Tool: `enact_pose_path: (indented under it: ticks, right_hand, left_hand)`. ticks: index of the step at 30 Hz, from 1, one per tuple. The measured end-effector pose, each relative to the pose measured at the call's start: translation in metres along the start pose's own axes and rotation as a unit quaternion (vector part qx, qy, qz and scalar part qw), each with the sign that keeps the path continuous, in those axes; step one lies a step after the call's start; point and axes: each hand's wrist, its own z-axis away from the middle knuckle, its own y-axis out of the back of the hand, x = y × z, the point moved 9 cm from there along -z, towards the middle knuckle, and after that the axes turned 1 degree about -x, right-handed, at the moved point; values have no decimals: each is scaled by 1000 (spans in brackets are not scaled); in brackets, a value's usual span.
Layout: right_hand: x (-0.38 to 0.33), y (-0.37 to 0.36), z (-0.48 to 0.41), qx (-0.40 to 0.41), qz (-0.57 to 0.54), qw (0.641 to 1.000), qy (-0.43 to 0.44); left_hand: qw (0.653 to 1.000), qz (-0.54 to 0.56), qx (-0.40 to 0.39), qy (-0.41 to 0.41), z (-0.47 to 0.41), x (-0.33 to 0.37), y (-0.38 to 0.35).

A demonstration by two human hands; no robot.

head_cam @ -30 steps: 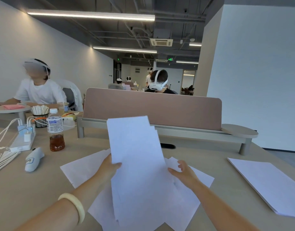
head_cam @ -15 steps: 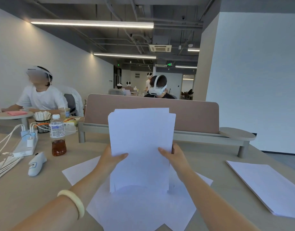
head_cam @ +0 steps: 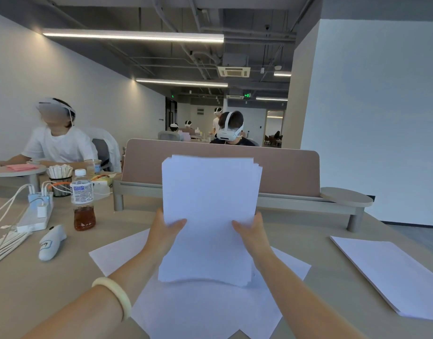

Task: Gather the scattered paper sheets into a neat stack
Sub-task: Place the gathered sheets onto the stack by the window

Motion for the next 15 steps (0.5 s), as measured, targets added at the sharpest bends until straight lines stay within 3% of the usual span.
enact_pose_path:
  ticks: [4,11,15]
  right_hand:
    - [34,-6,10,6,28,999,-32]
    - [13,-4,5,24,39,999,-6]
    - [35,-7,10,17,42,998,-33]
  left_hand:
    - [998,-18,34,47,13,-26,0]
    - [997,-33,55,31,7,-7,-6]
    - [996,-38,55,58,17,-25,-10]
